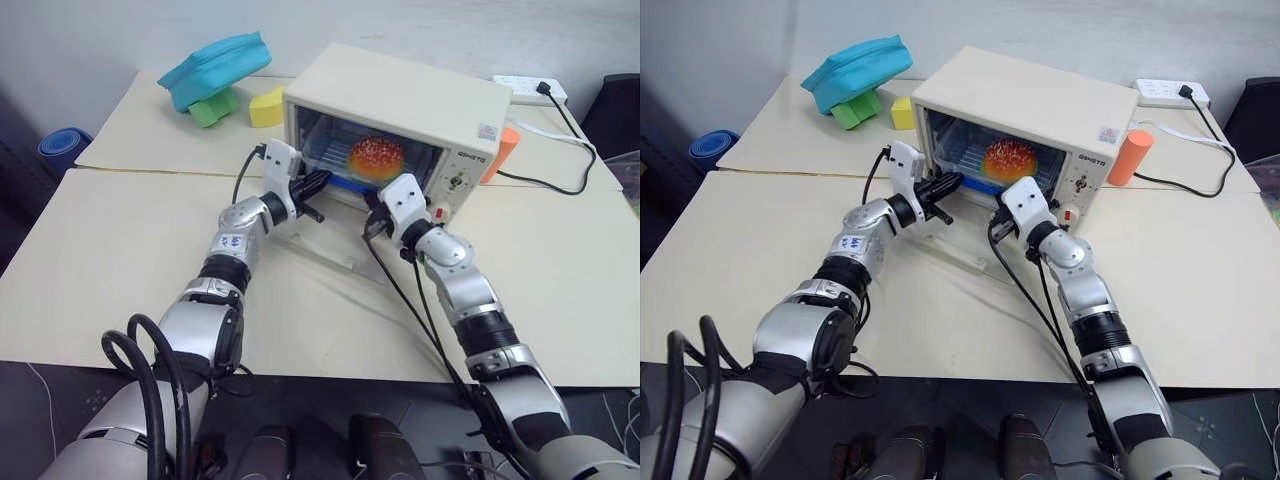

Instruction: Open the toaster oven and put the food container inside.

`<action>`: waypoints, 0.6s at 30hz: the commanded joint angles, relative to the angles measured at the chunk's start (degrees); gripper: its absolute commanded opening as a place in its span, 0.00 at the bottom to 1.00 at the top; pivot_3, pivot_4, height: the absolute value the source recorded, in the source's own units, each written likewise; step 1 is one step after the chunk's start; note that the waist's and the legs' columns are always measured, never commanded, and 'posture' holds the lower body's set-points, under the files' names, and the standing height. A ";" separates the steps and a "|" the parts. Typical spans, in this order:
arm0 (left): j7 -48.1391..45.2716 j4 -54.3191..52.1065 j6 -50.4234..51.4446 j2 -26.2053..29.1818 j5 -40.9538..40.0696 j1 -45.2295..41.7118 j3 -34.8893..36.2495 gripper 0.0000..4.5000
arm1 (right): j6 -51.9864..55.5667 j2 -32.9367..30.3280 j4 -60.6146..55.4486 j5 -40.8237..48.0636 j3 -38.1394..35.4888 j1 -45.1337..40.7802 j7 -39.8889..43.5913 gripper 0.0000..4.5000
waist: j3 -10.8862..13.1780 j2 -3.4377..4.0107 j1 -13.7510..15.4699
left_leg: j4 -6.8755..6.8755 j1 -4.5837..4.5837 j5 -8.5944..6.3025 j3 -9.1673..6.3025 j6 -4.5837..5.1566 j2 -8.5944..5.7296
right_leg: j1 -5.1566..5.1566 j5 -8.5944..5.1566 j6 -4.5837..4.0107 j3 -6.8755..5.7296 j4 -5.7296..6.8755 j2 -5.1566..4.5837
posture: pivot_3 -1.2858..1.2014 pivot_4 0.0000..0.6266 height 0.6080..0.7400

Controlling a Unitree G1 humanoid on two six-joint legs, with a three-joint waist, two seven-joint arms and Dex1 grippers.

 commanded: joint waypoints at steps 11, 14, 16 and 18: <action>-29.98 -30.04 7.02 19.94 -8.55 17.23 2.30 0.38 | 19.00 -10.00 -44.87 16.12 -6.97 24.46 12.09 0.00 | 0.02 0.04 -1.25 | -0.12 -0.10 -0.04 0.01 -0.08 0.14 | -0.13 0.00 0.00 0.06 -0.06 0.00 | 0.52 0.24 1.00; -42.16 -35.46 7.60 25.44 -12.50 21.92 2.41 0.60 | 19.95 -14.98 -46.82 16.81 -9.08 30.66 14.99 0.00 | 0.02 0.04 -1.03 | -0.07 -0.09 -0.05 -0.02 -0.08 0.15 | -0.06 0.00 -0.01 0.09 -0.12 -0.02 | 0.52 0.24 1.00; -48.65 -37.09 5.43 28.52 -13.35 24.95 2.20 0.74 | 18.50 -17.16 -44.33 16.19 -9.50 33.68 16.92 0.00 | 0.02 0.04 -0.85 | -0.07 0.14 -0.07 -0.06 -0.04 0.15 | 0.24 -0.01 -0.01 0.17 -0.47 -0.03 | 0.52 0.24 1.00; -52.09 -36.32 -1.29 30.37 -11.70 26.54 1.67 0.87 | 16.35 -17.60 -40.71 15.74 -9.21 35.21 18.30 0.00 | 0.02 0.04 -0.76 | -0.11 0.30 -0.10 -0.06 0.03 0.15 | 0.40 -0.01 -0.02 0.34 -0.54 -0.05 | 0.52 0.24 1.00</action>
